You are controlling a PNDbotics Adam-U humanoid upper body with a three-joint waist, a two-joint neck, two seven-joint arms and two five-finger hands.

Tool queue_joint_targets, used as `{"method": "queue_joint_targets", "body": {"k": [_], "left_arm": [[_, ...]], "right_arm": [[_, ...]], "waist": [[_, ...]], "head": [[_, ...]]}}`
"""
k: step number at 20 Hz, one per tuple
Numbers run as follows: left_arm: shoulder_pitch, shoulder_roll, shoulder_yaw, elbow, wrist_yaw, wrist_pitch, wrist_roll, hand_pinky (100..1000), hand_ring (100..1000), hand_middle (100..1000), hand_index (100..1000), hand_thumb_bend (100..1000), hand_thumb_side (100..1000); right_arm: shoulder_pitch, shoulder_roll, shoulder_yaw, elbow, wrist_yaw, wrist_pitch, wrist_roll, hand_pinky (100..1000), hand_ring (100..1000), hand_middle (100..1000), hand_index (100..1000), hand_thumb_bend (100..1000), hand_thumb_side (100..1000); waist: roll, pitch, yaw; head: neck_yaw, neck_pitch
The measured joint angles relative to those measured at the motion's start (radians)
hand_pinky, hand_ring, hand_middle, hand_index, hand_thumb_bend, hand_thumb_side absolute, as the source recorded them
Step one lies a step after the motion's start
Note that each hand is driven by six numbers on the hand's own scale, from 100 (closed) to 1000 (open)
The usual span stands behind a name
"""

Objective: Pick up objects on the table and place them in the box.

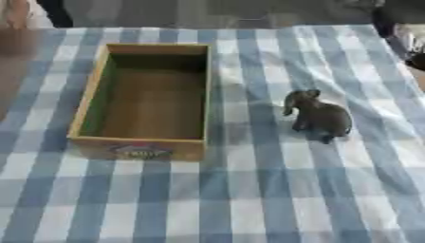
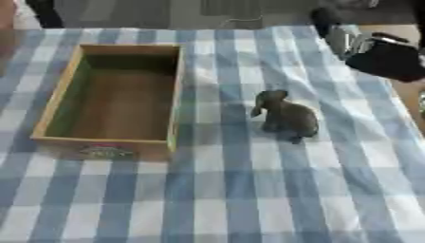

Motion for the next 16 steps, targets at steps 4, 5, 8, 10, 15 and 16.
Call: {"method": "queue_joint_targets", "body": {"k": [4, 5, 8, 10, 15, 16], "left_arm": [[0.0, 0.0, 0.0, 0.0, 0.0, 0.001, -0.003, 841, 849, 829, 818, 100, 657], [0.0, 0.0, 0.0, 0.0, 0.0, 0.0, -0.003, 841, 849, 829, 818, 100, 656], [0.0, 0.0, -0.002, 0.0, 0.001, 0.0, -0.004, 841, 849, 828, 818, 100, 656], [0.0, 0.0, -0.004, 0.0, 0.001, 0.0, -0.005, 841, 849, 828, 817, 100, 657], [0.0, 0.0, -0.006, 0.0, 0.003, -0.001, -0.007, 841, 849, 827, 817, 100, 654], [0.0, 0.0, -0.006, 0.0, 0.003, -0.001, -0.007, 841, 849, 828, 817, 100, 656]], "right_arm": [[-0.058, -0.096, 0.091, 0.056, 0.06, 0.018, 0.06, 798, 882, 762, 886, 465, 494], [-0.063, -0.12, 0.109, 0.066, 0.073, 0.021, 0.075, 800, 886, 763, 889, 473, 487], [-0.065, -0.185, 0.144, 0.087, 0.084, 0.03, 0.122, 804, 896, 761, 888, 500, 470], [-0.068, -0.213, 0.161, 0.096, 0.081, 0.039, 0.154, 811, 903, 768, 892, 535, 462], [-0.089, -0.254, 0.194, 0.109, 0.066, 0.046, 0.24, 824, 922, 786, 927, 661, 407], [-0.092, -0.261, 0.201, 0.112, 0.065, 0.044, 0.257, 824, 923, 789, 931, 640, 409]], "waist": [[0.003, 0.0, 0.002], [0.003, 0.0, 0.005], [0.003, 0.0, 0.009], [0.003, 0.0, 0.01], [0.001, 0.0, 0.011], [0.001, 0.0, 0.011]], "head": [[-0.003, 0.0], [-0.006, 0.0], [-0.011, 0.0], [-0.014, 0.0], [-0.017, 0.0], [-0.017, 0.0]]}}
